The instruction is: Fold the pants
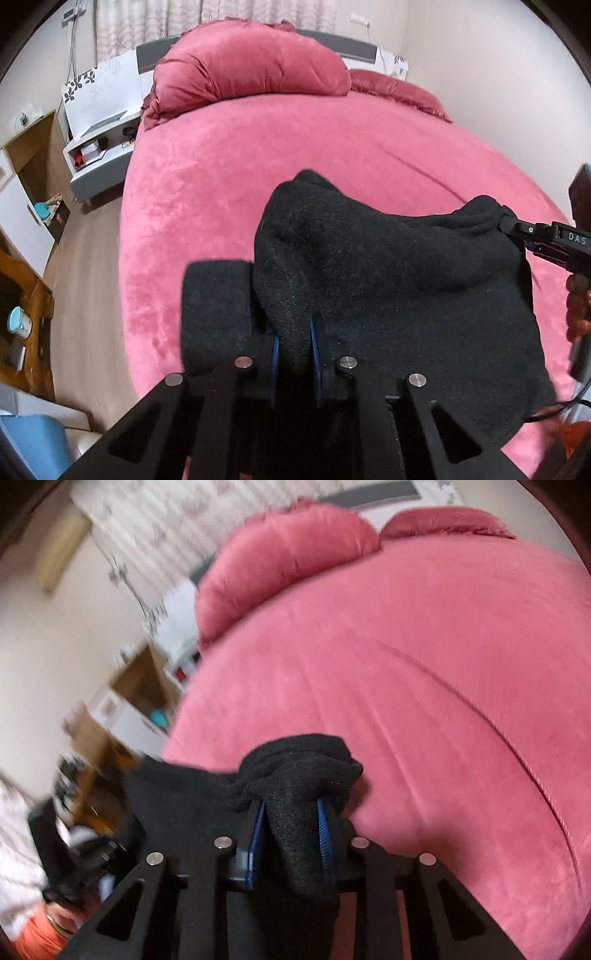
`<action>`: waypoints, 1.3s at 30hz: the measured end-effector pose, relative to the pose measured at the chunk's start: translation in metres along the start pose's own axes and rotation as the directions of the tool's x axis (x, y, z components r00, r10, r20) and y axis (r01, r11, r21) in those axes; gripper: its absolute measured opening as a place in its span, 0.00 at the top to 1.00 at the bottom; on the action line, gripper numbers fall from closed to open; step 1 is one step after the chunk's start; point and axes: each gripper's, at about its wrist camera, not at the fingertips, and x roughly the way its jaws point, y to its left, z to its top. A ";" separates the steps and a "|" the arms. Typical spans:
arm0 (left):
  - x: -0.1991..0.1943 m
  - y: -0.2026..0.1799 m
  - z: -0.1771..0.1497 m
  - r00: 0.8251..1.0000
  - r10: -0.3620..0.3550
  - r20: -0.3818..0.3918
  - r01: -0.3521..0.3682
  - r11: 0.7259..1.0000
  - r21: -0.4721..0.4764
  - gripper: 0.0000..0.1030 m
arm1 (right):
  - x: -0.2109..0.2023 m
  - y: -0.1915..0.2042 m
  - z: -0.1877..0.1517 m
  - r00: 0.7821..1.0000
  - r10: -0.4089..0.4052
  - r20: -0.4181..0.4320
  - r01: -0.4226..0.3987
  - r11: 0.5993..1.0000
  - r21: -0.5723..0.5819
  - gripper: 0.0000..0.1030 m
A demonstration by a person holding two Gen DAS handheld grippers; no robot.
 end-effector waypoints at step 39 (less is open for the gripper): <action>0.023 0.069 -0.041 0.999 0.051 -0.020 -0.055 0.943 -0.327 0.00 | -0.006 0.016 -0.095 0.999 -0.021 -0.047 0.017 0.997 -0.080 0.38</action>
